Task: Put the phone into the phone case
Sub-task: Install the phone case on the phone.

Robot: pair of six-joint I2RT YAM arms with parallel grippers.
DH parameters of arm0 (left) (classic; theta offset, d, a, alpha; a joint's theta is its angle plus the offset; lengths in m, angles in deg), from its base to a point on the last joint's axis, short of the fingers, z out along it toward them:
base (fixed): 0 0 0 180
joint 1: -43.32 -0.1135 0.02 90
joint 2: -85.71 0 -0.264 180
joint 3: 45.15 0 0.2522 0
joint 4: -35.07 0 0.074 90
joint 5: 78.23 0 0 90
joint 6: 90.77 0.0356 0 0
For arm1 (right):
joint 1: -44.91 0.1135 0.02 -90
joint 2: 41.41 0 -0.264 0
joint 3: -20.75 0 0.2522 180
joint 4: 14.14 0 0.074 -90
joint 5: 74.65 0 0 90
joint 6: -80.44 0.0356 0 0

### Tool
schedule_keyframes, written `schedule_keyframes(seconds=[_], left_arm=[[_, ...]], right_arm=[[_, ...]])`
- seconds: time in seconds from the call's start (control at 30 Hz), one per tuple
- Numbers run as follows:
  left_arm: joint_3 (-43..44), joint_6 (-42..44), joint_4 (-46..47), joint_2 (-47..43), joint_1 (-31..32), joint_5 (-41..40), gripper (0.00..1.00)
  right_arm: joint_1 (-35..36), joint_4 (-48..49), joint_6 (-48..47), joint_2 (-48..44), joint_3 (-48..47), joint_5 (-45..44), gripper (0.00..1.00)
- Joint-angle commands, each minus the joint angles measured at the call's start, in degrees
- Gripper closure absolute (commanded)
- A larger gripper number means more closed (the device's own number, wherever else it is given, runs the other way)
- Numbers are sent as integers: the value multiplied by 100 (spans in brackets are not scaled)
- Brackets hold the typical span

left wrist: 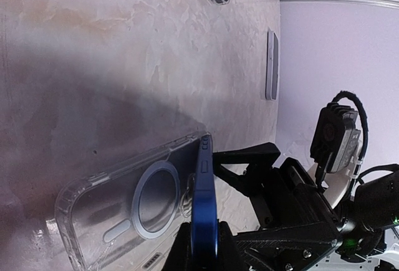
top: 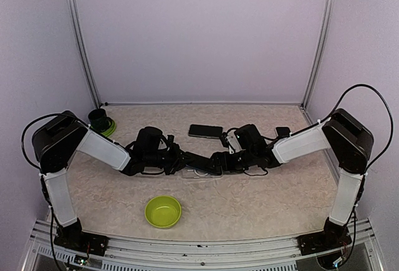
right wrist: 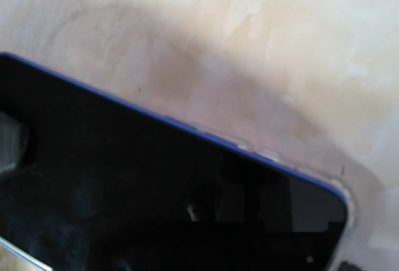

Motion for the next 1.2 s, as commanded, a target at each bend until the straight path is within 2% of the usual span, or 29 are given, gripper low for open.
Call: schedule_keyframes(seconds=[0.0, 0.2, 0.57, 0.73, 0.83, 1.0, 1.17], left_arm=[[-68, -31, -841, 402, 132, -19, 100], [103, -27, -1339, 509, 132, -1, 100], [-217, -528, -675, 651, 62, 414, 100], [-240, -474, -727, 623, 54, 352, 100], [-322, -607, -363, 698, 36, 517, 100], [-724, -1076, 1450, 938, 9, 931, 100], [-736, -1000, 1883, 1035, 44, 1009, 100]], right_arm=[[225, -46, -35, 206, -90, 297, 6], [216, -157, -105, 202, -145, 229, 6], [206, -269, -175, 197, -225, 201, 6], [198, -288, -192, 220, -243, 210, 6], [168, -288, -201, 225, -234, 255, 6], [-67, 61, -57, 22, 76, 541, 5], [-361, 118, -69, -234, 378, 561, 5]])
